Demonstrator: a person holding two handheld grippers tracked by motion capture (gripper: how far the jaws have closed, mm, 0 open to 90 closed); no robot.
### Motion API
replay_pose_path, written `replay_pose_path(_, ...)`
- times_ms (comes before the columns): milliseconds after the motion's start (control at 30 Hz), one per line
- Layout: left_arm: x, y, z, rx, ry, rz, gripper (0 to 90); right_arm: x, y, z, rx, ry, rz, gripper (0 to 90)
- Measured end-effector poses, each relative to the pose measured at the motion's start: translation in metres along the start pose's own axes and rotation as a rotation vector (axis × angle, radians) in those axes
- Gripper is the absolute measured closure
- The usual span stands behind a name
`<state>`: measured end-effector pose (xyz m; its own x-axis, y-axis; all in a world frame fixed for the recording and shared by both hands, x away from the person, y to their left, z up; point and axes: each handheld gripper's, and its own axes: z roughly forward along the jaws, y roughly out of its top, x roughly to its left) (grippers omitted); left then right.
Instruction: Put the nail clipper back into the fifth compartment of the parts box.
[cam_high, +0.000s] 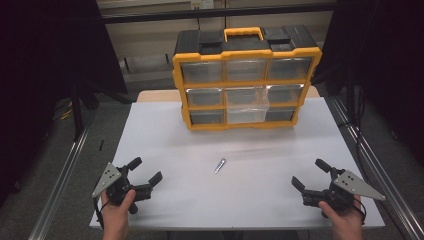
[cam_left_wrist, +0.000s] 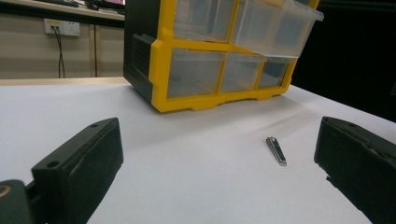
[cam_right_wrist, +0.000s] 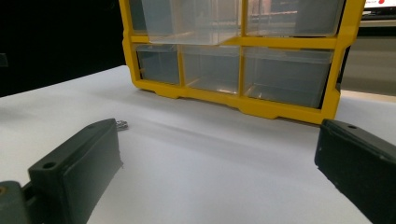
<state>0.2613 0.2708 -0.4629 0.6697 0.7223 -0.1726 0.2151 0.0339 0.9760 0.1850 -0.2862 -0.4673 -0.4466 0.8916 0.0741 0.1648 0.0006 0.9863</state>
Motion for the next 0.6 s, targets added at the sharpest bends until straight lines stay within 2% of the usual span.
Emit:
replay_pose_path(33, 0.0, 0.0, 0.0, 0.009, -0.011, 0.011, 1.4, 0.0, 0.0, 0.0, 0.001, 0.001, -0.002, 0.0)
replay_pose_path(100, -0.001, 0.001, 0.001, 0.005, 0.002, 0.01, 1.4, 0.0, 0.0, 0.0, -0.002, 0.001, 0.004, 0.0)
replay_pose_path(133, 0.0, 0.002, 0.001, 0.024, 0.004, 0.032, 1.3, 0.0, 0.0, 0.0, -0.003, 0.003, 0.005, 0.0)
replay_pose_path(167, -0.003, 0.001, 0.002, 0.005, 0.012, 0.007, 1.3, 0.0, 0.0, -0.001, -0.004, 0.005, -0.002, 0.0)
replay_pose_path(200, -0.002, 0.002, 0.002, 0.018, 0.0, 0.026, 1.3, 0.0, 0.0, -0.001, -0.005, 0.003, 0.0, 0.0)
replay_pose_path(267, -0.003, 0.003, 0.004, 0.026, 0.008, 0.03, 1.3, 0.0, 0.0, -0.001, -0.001, 0.005, -0.004, 0.0)
replay_pose_path(300, -0.003, 0.003, 0.004, 0.026, 0.008, 0.03, 1.0, 0.0, 0.0, -0.001, 0.0, 0.009, -0.009, 0.0)
replay_pose_path(333, -0.005, 0.003, 0.005, 0.019, 0.007, 0.013, 1.0, 0.0, 0.0, -0.001, 0.0, 0.009, -0.009, 0.0)
replay_pose_path(400, -0.006, 0.004, 0.008, 0.026, 0.005, 0.019, 1.0, 0.0, 0.001, -0.001, -0.003, 0.011, -0.012, 0.0)
replay_pose_path(467, -0.009, 0.006, 0.012, 0.036, -0.015, 0.02, 1.0, -0.001, 0.001, -0.001, -0.005, 0.014, -0.01, 0.0)
replay_pose_path(600, -0.014, 0.009, 0.019, 0.039, -0.01, 0.031, 1.0, 0.0, 0.001, -0.001, -0.007, 0.012, -0.003, 0.0)
